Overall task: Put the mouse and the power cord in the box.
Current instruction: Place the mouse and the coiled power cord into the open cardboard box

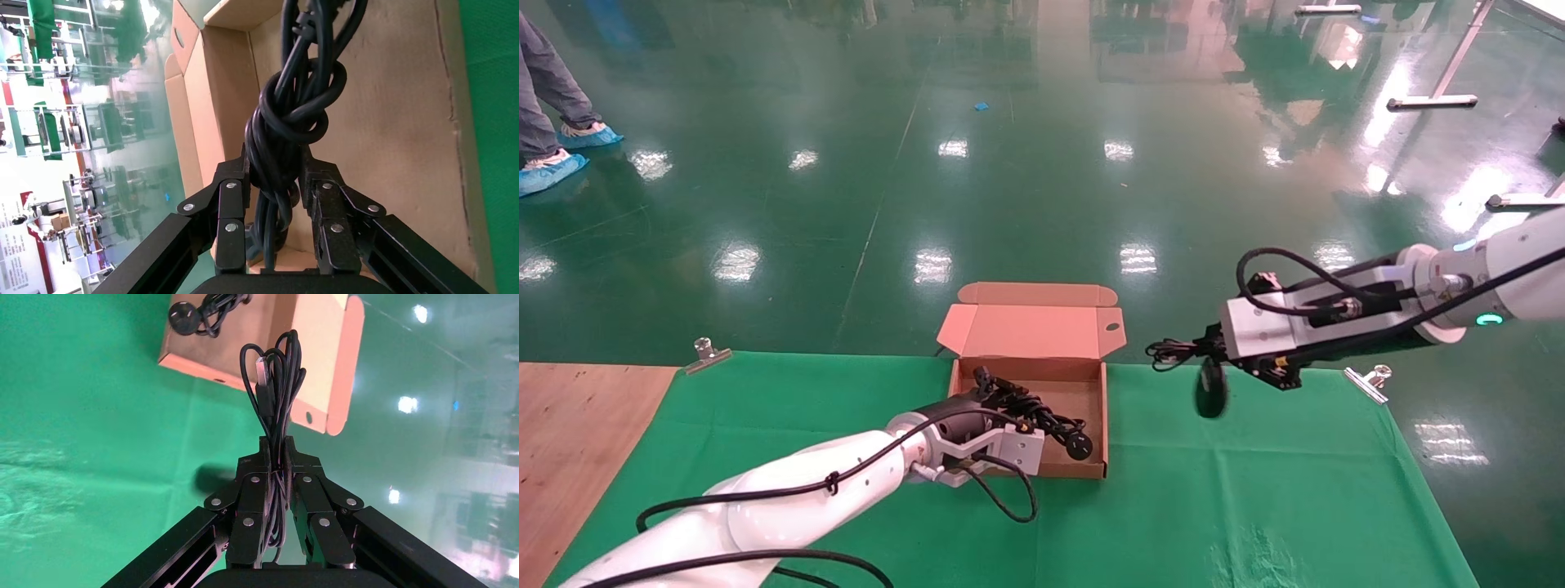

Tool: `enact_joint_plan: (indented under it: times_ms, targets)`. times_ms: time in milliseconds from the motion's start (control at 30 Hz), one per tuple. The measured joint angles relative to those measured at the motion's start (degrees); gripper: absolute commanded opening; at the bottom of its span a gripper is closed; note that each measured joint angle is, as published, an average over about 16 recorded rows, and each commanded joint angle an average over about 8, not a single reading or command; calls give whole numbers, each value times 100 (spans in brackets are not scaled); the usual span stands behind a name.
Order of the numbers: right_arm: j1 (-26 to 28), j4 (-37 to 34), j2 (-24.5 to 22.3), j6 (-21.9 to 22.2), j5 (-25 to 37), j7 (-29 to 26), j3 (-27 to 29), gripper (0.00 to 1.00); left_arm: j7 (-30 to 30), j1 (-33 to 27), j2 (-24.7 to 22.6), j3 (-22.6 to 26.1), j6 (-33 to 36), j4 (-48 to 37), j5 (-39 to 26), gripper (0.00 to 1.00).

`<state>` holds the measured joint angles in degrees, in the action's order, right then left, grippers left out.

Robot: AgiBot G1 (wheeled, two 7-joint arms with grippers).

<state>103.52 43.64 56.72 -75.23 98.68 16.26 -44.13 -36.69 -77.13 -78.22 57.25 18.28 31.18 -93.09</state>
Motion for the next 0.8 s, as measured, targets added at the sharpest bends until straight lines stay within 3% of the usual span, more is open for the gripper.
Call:
enact_joint_plan:
  times_ms: [433,600,800]
  targets:
    - [-163,-8,4,26,-93,47,22,0,300,-238,109,567,266,45,439,100]
    - [-155,-25,118,54,-106,28,18,0,213,-403,442,532,1086,295,897,100]
    - [-67,-135,432,164,-54,-4,-21,0,-247,-543,1163,145,2573,729,1878,100]
